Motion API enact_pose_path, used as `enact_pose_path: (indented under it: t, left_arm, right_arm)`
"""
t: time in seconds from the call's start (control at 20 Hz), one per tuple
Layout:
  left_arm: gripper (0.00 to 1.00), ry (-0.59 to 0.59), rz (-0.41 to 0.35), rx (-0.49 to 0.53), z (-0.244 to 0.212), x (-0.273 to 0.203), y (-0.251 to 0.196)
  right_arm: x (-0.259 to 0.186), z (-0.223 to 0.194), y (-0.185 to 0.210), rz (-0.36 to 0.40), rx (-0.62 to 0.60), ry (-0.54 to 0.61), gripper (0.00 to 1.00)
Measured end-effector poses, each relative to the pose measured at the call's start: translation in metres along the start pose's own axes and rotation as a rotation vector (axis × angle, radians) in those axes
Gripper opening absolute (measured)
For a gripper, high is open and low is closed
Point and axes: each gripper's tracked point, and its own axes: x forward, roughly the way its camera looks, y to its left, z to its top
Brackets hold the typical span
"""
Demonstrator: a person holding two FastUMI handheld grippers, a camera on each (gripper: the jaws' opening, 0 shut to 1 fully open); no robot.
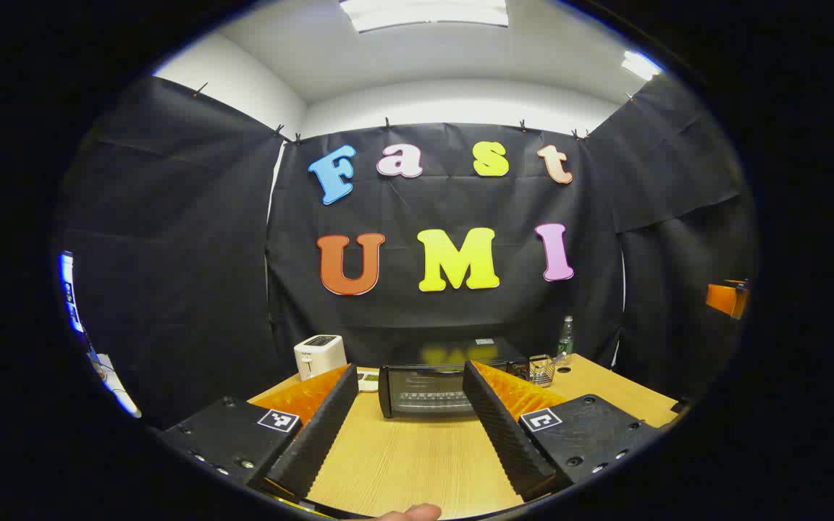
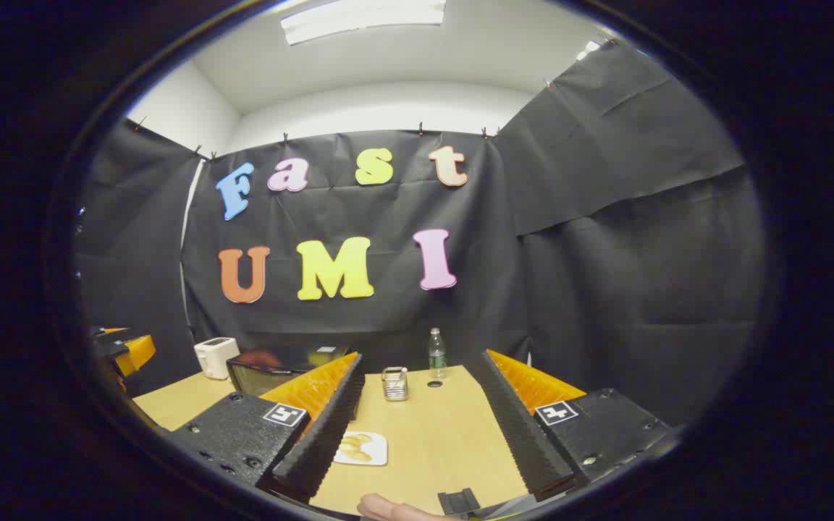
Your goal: Open the electric oven with the left hand, put the food in, and close the electric oven.
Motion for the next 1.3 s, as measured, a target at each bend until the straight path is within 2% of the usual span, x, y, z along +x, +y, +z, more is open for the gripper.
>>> enact_pose_path:
  t: [0.1, 0.2, 0.55, 0.6, 0.7, 0.8, 0.95, 1.0, 1.05, 1.2, 1.3]
  left_arm:
    - [0.95, -0.001, -0.008, -0.005, 0.004, -0.002, -0.004]
    - [0.95, -0.008, -0.01, -0.004, 0.005, -0.004, -0.006]
    - [0.95, -0.003, -0.029, -0.004, 0.002, -0.008, -0.02]
    - [0.95, -0.002, -0.032, 0.001, 0.001, -0.006, -0.022]
    - [0.95, 0.0, -0.042, 0.003, -0.001, -0.006, -0.027]
    - [0.95, 0.008, -0.05, -0.003, -0.005, -0.004, -0.03]
    - [0.95, 0.033, -0.043, -0.024, -0.01, 0.005, -0.028]
    - [0.95, 0.037, -0.037, -0.028, -0.011, 0.011, -0.027]
    - [0.95, 0.039, -0.032, -0.03, -0.01, 0.017, -0.026]
    - [0.94, 0.06, -0.068, -0.054, -0.01, 0.042, -0.036]
    - [0.94, 0.073, -0.092, -0.063, -0.009, 0.062, -0.041]
  right_arm:
    - [-0.004, 0.001, 0.0, 0.024, 0.009, -0.005, 0.99]
    - [-0.007, 0.004, -0.004, 0.025, 0.012, -0.022, 0.98]
    - [-0.01, 0.003, -0.024, -0.007, 0.007, -0.032, 0.99]
    - [-0.009, 0.002, -0.025, -0.01, 0.007, -0.031, 0.96]
    - [-0.007, -0.002, -0.027, -0.009, 0.014, -0.028, 0.99]
    - [-0.005, -0.004, -0.025, 0.007, 0.023, -0.023, 0.96]
    - [-0.001, -0.005, -0.03, 0.004, 0.032, -0.029, 0.96]
    - [-0.001, -0.007, -0.031, 0.003, 0.04, -0.031, 0.99]
    - [0.0, -0.007, -0.032, 0.003, 0.046, -0.032, 0.96]
    - [0.005, -0.012, -0.036, 0.004, 0.055, -0.034, 0.99]
    - [0.007, -0.012, -0.036, 0.023, 0.063, -0.046, 0.96]
